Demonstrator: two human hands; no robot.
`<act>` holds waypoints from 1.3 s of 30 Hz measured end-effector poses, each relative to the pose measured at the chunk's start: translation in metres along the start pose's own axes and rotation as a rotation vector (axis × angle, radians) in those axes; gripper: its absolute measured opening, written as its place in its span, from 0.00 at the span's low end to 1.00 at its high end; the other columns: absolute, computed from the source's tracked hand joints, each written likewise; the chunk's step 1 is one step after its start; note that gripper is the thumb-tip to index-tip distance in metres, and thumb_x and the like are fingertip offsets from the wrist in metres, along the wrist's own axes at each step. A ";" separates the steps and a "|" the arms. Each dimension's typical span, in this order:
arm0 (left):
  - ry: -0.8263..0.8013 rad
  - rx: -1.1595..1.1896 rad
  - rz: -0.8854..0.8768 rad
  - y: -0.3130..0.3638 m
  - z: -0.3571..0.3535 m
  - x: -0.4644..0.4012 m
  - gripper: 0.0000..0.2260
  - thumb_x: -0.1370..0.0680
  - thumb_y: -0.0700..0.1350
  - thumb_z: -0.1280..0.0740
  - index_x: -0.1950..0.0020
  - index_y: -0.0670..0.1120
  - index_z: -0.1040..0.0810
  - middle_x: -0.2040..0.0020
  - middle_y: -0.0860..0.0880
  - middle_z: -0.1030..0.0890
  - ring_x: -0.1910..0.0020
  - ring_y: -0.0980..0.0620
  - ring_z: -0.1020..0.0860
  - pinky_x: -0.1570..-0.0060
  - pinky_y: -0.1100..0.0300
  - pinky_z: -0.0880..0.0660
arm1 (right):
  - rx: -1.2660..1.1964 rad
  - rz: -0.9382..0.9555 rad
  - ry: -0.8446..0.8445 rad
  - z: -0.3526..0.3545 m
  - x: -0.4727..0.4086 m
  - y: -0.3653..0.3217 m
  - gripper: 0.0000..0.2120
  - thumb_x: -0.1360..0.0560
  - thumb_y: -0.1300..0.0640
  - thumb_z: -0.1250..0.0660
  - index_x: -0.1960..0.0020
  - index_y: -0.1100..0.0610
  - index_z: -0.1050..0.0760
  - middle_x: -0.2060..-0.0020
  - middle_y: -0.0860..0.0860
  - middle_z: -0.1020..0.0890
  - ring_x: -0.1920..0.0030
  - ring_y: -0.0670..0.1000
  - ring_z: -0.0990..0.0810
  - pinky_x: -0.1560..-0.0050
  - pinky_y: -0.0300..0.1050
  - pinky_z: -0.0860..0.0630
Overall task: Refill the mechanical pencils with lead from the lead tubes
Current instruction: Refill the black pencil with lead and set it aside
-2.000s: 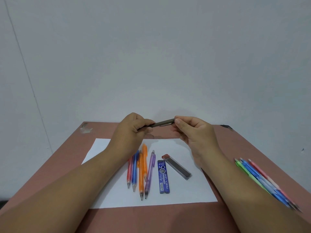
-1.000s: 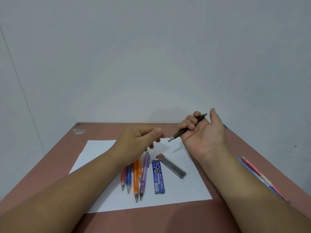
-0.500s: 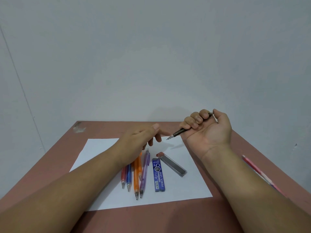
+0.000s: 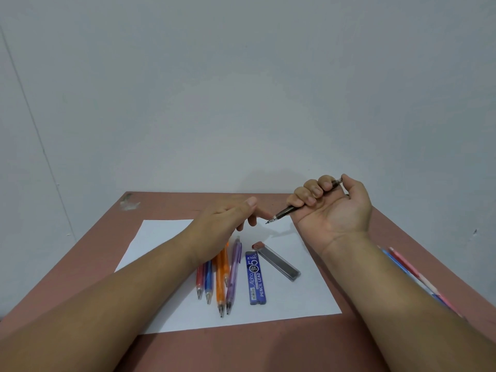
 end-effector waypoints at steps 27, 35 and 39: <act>-0.005 -0.039 0.003 0.004 0.001 0.003 0.19 0.19 0.65 0.49 0.54 0.70 0.18 0.57 0.63 0.22 0.60 0.64 0.27 0.49 0.60 0.31 | -0.005 0.015 0.005 0.000 0.001 -0.003 0.16 0.23 0.50 0.47 0.67 0.55 0.37 0.69 0.51 0.37 0.72 0.51 0.39 0.67 0.44 0.38; -0.019 -0.048 0.033 0.007 -0.002 0.005 0.19 0.22 0.65 0.51 0.56 0.73 0.19 0.59 0.66 0.23 0.60 0.66 0.27 0.47 0.59 0.31 | 0.006 0.011 0.007 0.000 0.001 -0.001 0.18 0.23 0.47 0.45 0.67 0.56 0.36 0.70 0.51 0.36 0.72 0.51 0.38 0.67 0.44 0.38; -0.034 -0.059 0.047 0.004 -0.003 0.004 0.20 0.21 0.66 0.51 0.55 0.73 0.20 0.58 0.66 0.23 0.59 0.65 0.27 0.45 0.58 0.31 | 0.004 0.010 0.006 0.000 0.001 0.000 0.18 0.23 0.47 0.45 0.67 0.56 0.36 0.70 0.51 0.36 0.72 0.51 0.39 0.66 0.44 0.39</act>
Point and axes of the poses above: each hand's wrist, its own x-axis away from the middle knuckle, its own z-axis out of the back of the hand, y = z × x, the point moved 9 cm from there along -x, towards the middle knuckle
